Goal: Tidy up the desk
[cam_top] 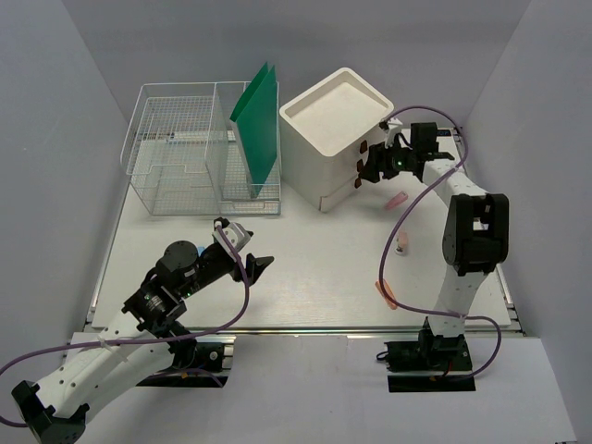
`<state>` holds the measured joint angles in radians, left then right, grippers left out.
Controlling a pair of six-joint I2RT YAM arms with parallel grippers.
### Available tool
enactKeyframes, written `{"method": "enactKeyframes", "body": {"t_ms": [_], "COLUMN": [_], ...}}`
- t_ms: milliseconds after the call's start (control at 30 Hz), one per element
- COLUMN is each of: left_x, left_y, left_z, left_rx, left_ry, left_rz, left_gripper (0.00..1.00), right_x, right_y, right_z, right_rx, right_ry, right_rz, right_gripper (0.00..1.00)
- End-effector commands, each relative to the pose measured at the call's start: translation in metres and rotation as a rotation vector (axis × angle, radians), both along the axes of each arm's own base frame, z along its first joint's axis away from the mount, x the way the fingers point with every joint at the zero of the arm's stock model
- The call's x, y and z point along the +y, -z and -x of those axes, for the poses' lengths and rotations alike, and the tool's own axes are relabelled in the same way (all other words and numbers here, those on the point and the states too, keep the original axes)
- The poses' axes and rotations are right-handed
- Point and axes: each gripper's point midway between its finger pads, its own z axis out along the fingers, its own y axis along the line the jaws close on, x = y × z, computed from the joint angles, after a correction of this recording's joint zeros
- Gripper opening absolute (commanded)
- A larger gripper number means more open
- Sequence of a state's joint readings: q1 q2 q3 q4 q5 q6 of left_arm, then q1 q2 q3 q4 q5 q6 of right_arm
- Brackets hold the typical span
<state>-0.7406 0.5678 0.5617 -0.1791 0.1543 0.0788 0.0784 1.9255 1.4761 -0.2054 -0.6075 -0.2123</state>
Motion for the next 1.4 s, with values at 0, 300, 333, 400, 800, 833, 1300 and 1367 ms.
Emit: {"method": "enactKeyframes", "body": {"t_ms": [0,300,333,400,800,833,1300,1367], "left_x": [0.000,-0.001,-0.001,-0.001,-0.001,-0.002,0.000,0.000], "left_y": [-0.001,0.001,0.002,0.002,0.003,0.004,0.000,0.000], "left_z": [-0.001,-0.001,-0.001,-0.001,-0.002,-0.002,0.000,0.000], "left_rx": [-0.006,-0.001,0.000,0.001,0.003,0.004,-0.004,-0.004], "left_ry": [0.001,0.005,0.006,0.005,0.004,0.004,0.007,0.006], "left_rz": [0.001,-0.007,-0.008,-0.007,-0.015,-0.016,-0.006,-0.004], "left_gripper": [0.85,0.85,0.85,0.85,0.85,0.85,0.85,0.85], "right_x": [0.005,0.017,0.017,0.019,0.035,0.036,0.013,0.008], "right_y": [-0.010,-0.010,-0.008,-0.004,0.000,0.000,-0.016,-0.019], "right_z": [-0.015,-0.022,-0.021,-0.024,-0.022,-0.021,0.022,0.027], "right_rx": [-0.086,-0.165,-0.170,-0.164,-0.199,-0.200,-0.287,-0.281], "right_ry": [-0.041,-0.060,-0.061,-0.058,-0.097,-0.101,-0.091,-0.073], "right_rz": [-0.015,-0.057,-0.059,-0.059,-0.060,-0.059,0.012,0.023], "right_gripper": [0.69,0.63,0.63,0.62,0.45,0.41,0.00,0.00]}}
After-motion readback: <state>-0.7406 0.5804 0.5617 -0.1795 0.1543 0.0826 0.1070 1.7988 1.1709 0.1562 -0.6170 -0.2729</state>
